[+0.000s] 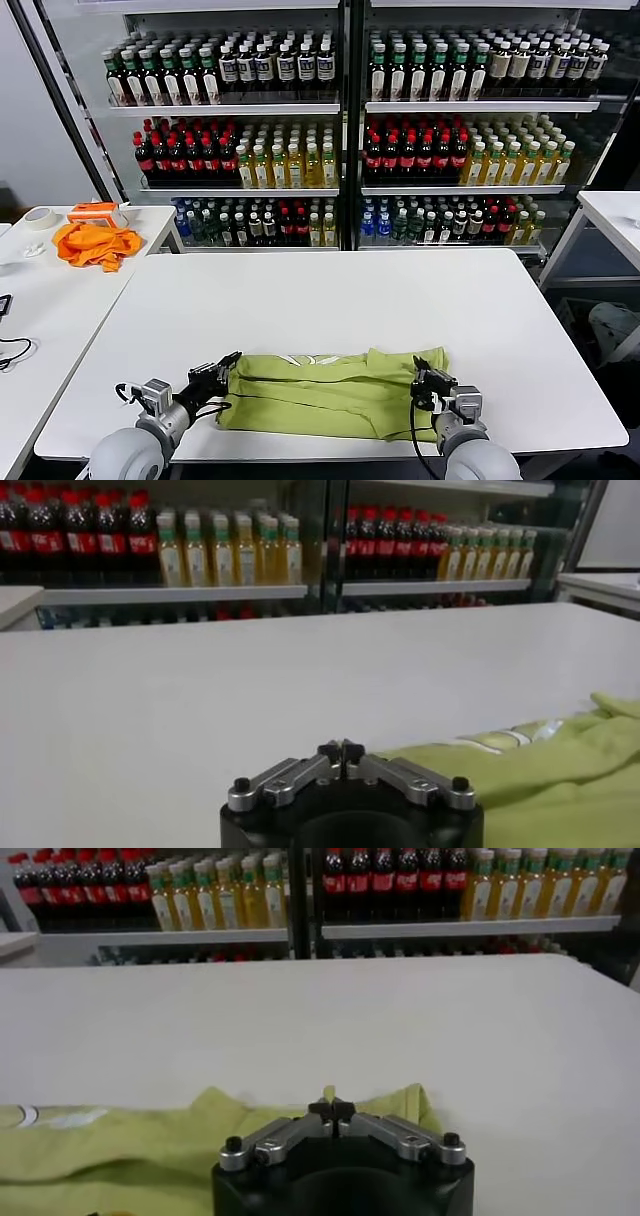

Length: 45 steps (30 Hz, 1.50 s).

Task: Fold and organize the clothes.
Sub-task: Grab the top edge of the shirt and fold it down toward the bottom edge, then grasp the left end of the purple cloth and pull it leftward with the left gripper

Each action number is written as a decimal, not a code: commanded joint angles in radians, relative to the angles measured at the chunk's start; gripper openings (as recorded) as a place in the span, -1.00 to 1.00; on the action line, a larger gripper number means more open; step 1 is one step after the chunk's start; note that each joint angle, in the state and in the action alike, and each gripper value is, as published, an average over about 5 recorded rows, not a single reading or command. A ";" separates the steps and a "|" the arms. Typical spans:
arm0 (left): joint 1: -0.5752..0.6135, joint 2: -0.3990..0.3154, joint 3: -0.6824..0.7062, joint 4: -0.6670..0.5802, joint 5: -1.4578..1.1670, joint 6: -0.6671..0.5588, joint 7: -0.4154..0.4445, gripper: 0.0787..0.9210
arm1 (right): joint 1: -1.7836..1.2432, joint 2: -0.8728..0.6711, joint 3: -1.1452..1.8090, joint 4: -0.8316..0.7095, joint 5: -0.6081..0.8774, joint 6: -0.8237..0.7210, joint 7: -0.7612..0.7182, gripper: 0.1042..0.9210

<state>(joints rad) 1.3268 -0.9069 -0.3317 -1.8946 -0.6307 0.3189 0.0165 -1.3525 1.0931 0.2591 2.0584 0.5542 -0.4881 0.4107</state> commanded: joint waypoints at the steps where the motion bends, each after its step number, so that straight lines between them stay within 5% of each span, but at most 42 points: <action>1: 0.012 -0.005 -0.011 -0.018 0.016 0.044 -0.040 -0.87 | -0.036 -0.007 0.016 0.024 -0.004 -0.023 -0.001 -0.86; 8: -0.015 0.011 -0.041 -0.048 -0.063 0.043 -0.097 -0.41 | -0.122 -0.023 0.078 0.113 -0.007 -0.032 -0.012 -0.37; 18: 0.048 -0.074 0.032 -0.122 -0.077 0.126 -0.360 0.27 | -0.233 -0.007 0.168 0.188 -0.046 -0.028 -0.029 0.33; 26: 0.064 -0.111 0.052 -0.111 -0.073 0.121 -0.394 0.74 | -0.236 0.005 0.155 0.183 -0.062 -0.028 -0.029 0.74; 35: 0.069 -0.142 0.071 -0.102 -0.067 0.138 -0.395 0.73 | -0.225 0.007 0.136 0.173 -0.077 -0.029 -0.027 0.76; 45: 0.058 -0.162 0.089 -0.088 -0.054 0.128 -0.377 0.10 | -0.219 0.012 0.127 0.173 -0.077 -0.031 -0.021 0.76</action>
<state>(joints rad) 1.3836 -1.0487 -0.2597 -1.9911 -0.6879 0.4383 -0.3486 -1.5657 1.1034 0.3856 2.2277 0.4814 -0.5191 0.3892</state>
